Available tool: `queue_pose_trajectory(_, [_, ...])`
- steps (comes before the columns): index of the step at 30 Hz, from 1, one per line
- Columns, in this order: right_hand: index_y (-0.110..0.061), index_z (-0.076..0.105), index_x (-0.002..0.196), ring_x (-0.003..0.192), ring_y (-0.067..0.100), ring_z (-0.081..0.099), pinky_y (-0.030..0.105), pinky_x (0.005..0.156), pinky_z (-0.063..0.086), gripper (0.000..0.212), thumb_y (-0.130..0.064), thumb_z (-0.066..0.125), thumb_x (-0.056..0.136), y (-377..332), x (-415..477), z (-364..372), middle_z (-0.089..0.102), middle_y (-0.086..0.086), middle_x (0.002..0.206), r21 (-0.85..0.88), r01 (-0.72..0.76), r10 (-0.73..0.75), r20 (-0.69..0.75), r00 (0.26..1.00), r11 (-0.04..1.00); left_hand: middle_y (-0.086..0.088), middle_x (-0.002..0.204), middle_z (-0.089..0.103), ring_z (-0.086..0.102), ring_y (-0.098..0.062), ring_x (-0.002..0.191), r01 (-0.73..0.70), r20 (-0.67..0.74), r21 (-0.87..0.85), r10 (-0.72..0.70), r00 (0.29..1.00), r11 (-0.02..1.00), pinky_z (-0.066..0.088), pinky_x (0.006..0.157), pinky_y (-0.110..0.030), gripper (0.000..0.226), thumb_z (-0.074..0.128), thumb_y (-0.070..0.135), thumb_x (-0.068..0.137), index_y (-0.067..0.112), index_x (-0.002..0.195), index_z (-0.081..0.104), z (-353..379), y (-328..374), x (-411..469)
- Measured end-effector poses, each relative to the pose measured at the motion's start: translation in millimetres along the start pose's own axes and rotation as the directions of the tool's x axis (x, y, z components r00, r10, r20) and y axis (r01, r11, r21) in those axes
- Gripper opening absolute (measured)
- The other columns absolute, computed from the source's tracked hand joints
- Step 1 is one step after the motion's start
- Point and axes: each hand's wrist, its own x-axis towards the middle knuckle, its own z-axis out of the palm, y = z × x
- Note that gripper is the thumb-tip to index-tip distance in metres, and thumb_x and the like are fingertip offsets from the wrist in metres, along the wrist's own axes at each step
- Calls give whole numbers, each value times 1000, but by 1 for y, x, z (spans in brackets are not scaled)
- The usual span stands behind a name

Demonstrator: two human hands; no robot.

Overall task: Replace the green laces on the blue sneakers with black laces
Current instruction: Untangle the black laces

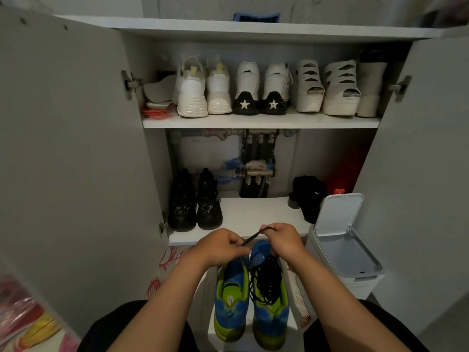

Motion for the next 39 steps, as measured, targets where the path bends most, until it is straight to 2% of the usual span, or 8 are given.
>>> queue_pose_trajectory(5, [1, 72, 87, 51, 13, 47, 23, 54, 41, 23, -22, 69, 91, 0, -2, 0, 54, 2, 58, 3, -37, 37, 75, 997, 999, 4, 67, 54, 48, -12, 62, -48, -349, -505, -153, 924, 862, 39, 56, -25, 26, 55, 16, 92, 22, 69, 65, -8, 17, 7])
queue_pose_trajectory(10, [-5, 70, 78, 39, 12, 46, 16, 42, 37, 23, -21, 63, 92, 3, -5, -1, 53, 6, 55, -65, -112, 123, 187, 975, 992, -7, 81, 64, 57, -15, 72, -251, -391, -906, -449, 804, 340, 47, 69, -26, 26, 42, 8, 97, 12, 82, 63, -18, 20, 7])
queue_pose_trajectory(14, [-10, 75, 78, 42, 15, 46, 21, 49, 40, 26, -25, 61, 93, 3, -6, -1, 51, 5, 51, -121, -96, 120, 210, 970, 988, -3, 56, 53, 61, -22, 66, -303, -240, -947, -389, 890, -109, 53, 82, -42, 31, 33, 21, 106, 13, 80, 47, -21, 18, 7])
queue_pose_trajectory(18, [-10, 75, 82, 38, 10, 45, 25, 44, 43, 21, -23, 62, 92, -2, -8, 4, 49, -4, 46, -49, -58, 68, 234, 970, 997, 7, 47, 30, 25, -10, 37, -71, -167, -964, -373, 912, 258, 32, 46, -23, 27, 36, 20, 99, 18, 74, 46, -17, 19, 5])
queue_pose_trajectory(22, [-18, 72, 95, 48, 3, 51, 17, 45, 40, 9, -18, 63, 92, -8, -9, 8, 61, -10, 63, 3, 24, -24, 194, 981, 1000, -2, 64, 38, 34, -15, 53, 395, 43, -597, -463, 885, 699, 35, 57, -23, 28, 48, 19, 98, 13, 70, 53, -16, 38, 13])
queue_pose_trajectory(26, [-23, 63, 106, 53, 9, 50, 22, 51, 39, 17, -15, 64, 91, -11, -10, 8, 57, 1, 74, 50, 52, -59, 170, 984, 997, 6, 73, 69, 64, -4, 69, 113, -42, -354, -137, 990, 928, 44, 62, -23, 32, 59, 55, 77, 25, 81, 70, 2, 23, 1])
queue_pose_trajectory(32, [-16, 68, 97, 49, 4, 46, 17, 48, 35, 5, -19, 66, 94, -9, -5, 4, 55, -4, 67, 70, 29, -39, 140, 989, 997, 9, 59, 50, 44, -11, 54, 13, -262, -394, -125, 957, 919, 35, 53, -26, 25, 60, 28, 90, 25, 66, 66, -1, 18, 10])
queue_pose_trajectory(39, [-2, 70, 80, 46, 7, 47, 15, 46, 39, 22, -21, 70, 90, 0, -4, 1, 54, 2, 59, -60, -85, 95, 202, 975, 995, -2, 71, 58, 50, -17, 62, -283, -435, -893, -514, 739, 349, 40, 60, -29, 27, 47, 18, 98, 18, 72, 54, -24, 13, 13])
